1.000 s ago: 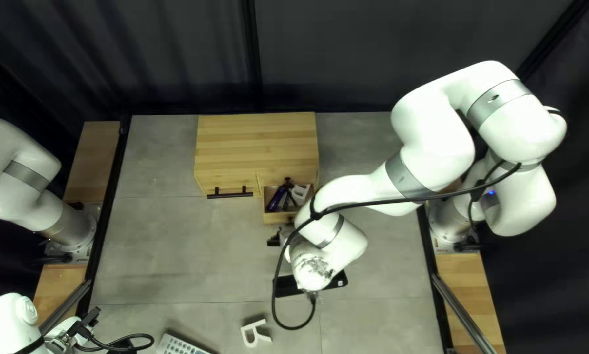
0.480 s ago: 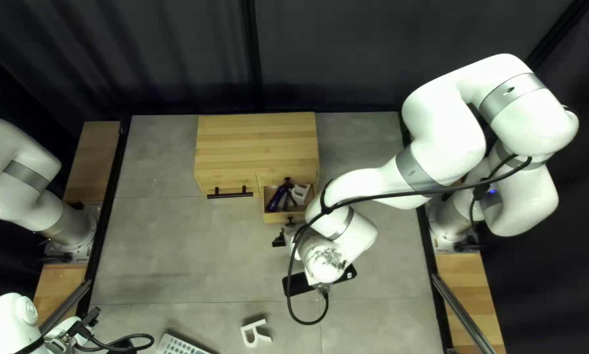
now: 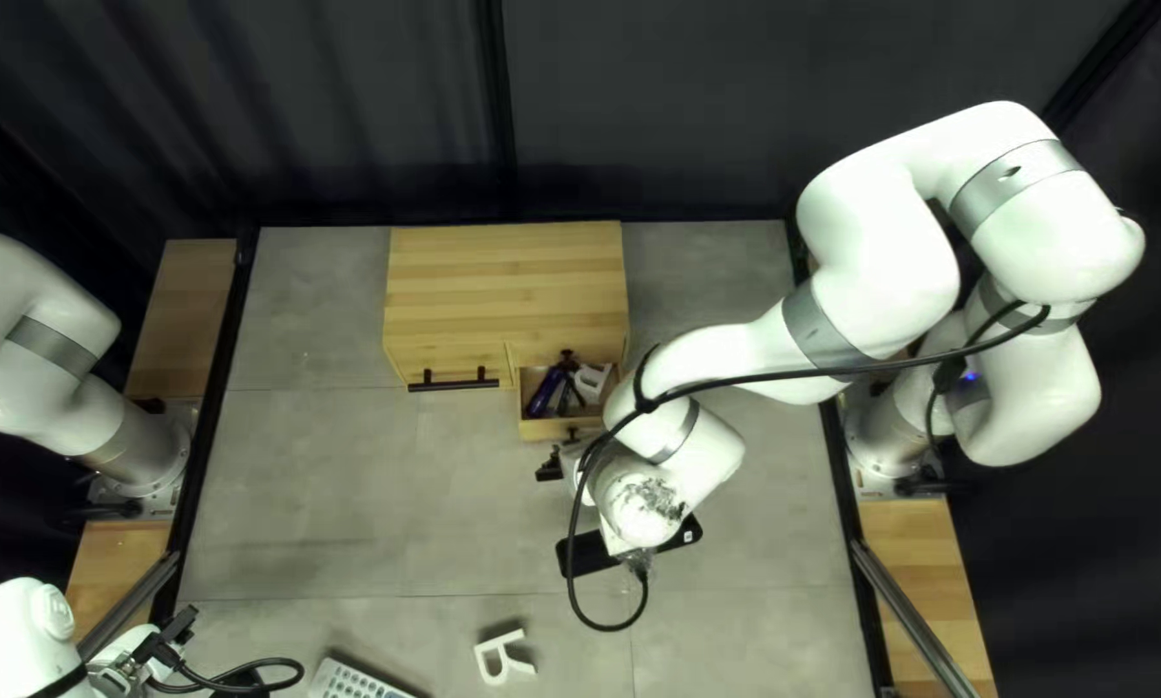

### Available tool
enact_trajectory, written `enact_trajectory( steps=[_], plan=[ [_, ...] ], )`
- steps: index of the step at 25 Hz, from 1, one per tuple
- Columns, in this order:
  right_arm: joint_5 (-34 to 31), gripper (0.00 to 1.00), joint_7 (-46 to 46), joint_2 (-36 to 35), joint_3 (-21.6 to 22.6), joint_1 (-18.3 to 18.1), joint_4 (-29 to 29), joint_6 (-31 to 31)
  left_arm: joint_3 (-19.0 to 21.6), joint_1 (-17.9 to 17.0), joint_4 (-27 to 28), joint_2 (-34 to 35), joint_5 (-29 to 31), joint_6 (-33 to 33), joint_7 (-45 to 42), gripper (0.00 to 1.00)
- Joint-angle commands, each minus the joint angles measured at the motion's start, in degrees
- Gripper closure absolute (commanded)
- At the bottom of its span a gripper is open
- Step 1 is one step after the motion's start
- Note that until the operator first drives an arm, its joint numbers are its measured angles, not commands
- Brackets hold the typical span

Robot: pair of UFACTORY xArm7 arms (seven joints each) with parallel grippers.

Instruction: Open drawers and place objects into drawer and close

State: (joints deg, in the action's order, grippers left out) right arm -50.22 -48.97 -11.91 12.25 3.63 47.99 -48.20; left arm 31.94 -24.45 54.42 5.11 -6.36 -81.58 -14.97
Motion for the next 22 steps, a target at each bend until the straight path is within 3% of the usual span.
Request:
enact_trajectory(
  steps=[1,22],
  plan=[
    [0.0,0.0,-0.2,-0.5,-0.2,-0.1,0.5,-0.2,0.0,0.0,0.0,0.0,0.0,0.0,0.0,0.0],
    [-0.3,0.0,-0.7,0.1,-0.8,-0.9,-0.1,-0.2,0.0,0.0,0.0,0.0,0.0,0.0,0.0,0.0]
  ],
)
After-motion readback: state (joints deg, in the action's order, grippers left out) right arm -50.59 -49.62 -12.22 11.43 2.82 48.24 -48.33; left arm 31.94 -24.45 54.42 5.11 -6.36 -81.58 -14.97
